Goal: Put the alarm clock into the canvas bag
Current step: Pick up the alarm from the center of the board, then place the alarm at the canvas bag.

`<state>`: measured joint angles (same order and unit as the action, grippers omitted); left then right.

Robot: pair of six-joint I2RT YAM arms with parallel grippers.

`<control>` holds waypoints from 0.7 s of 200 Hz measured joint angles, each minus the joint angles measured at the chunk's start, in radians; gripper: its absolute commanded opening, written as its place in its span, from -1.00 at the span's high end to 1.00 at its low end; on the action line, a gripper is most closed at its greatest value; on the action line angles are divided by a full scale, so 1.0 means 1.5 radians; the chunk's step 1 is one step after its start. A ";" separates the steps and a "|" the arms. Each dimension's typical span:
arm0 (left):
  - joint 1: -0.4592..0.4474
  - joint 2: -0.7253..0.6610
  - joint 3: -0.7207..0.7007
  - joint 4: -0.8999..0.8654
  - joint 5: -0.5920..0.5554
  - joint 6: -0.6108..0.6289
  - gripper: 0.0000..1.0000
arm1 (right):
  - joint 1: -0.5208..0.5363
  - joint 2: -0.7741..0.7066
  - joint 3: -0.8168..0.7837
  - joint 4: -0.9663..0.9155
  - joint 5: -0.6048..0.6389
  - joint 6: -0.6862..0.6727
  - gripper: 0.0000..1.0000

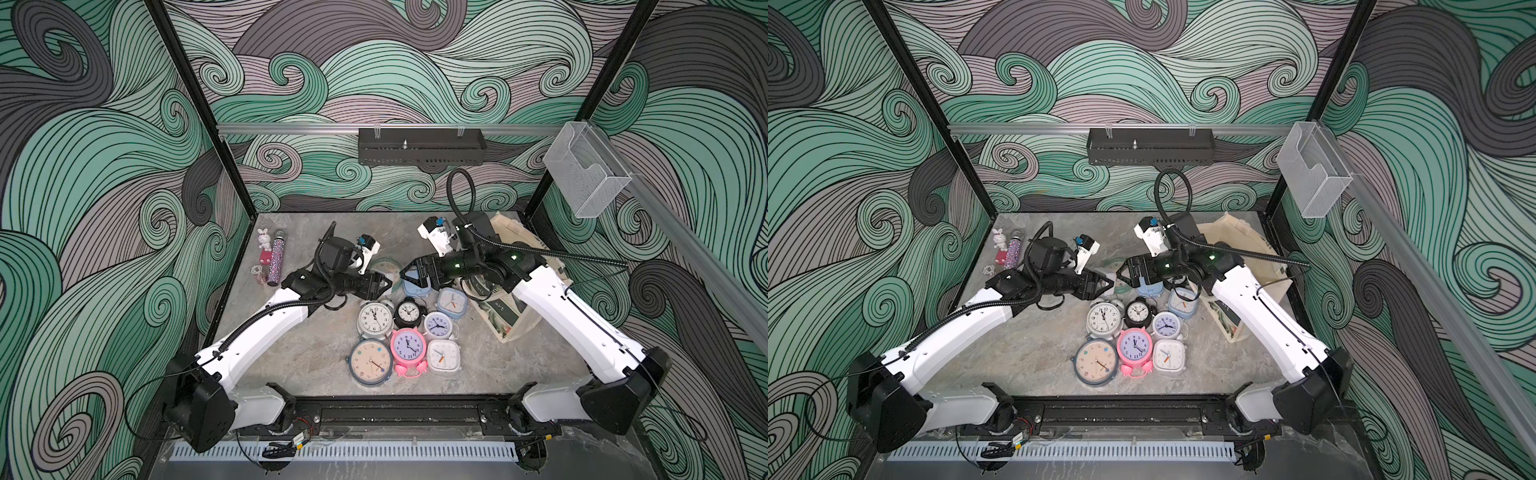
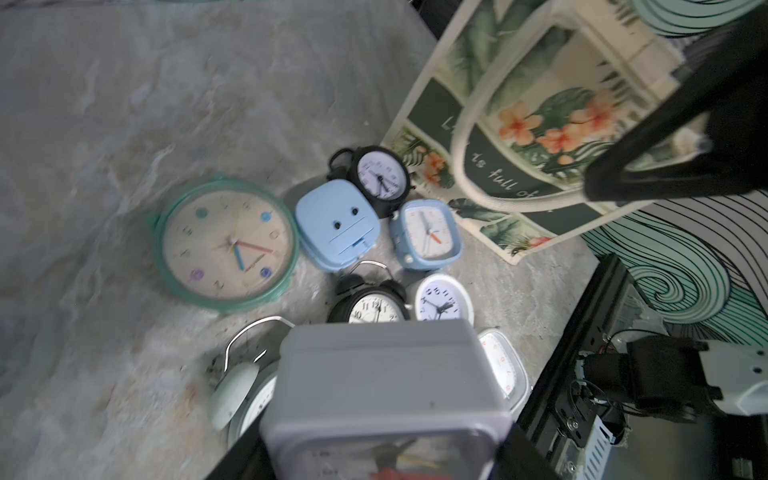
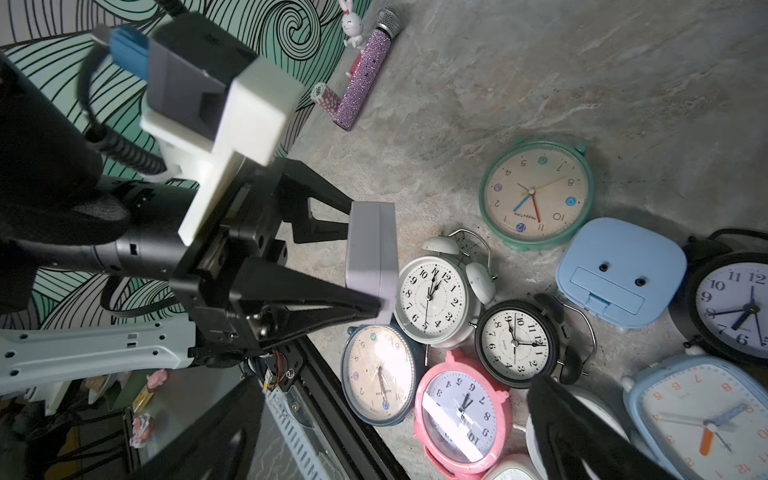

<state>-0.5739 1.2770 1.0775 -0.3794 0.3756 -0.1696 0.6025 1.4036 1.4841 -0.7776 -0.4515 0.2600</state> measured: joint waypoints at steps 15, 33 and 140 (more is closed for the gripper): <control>-0.009 0.002 0.002 0.019 0.021 0.039 -0.05 | 0.000 0.006 0.005 -0.011 -0.008 -0.005 -0.96; -0.018 0.003 0.002 0.035 0.036 0.072 -0.04 | 0.000 0.012 0.007 -0.024 -0.014 -0.010 -0.90; -0.074 0.007 0.000 0.076 0.036 0.143 -0.05 | 0.025 0.070 0.034 -0.051 -0.018 0.003 -0.30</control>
<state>-0.6849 1.2869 1.0771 -0.2653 0.4290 0.0444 0.6399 1.5089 1.5356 -0.8539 -0.4789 0.2649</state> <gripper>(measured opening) 0.623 0.690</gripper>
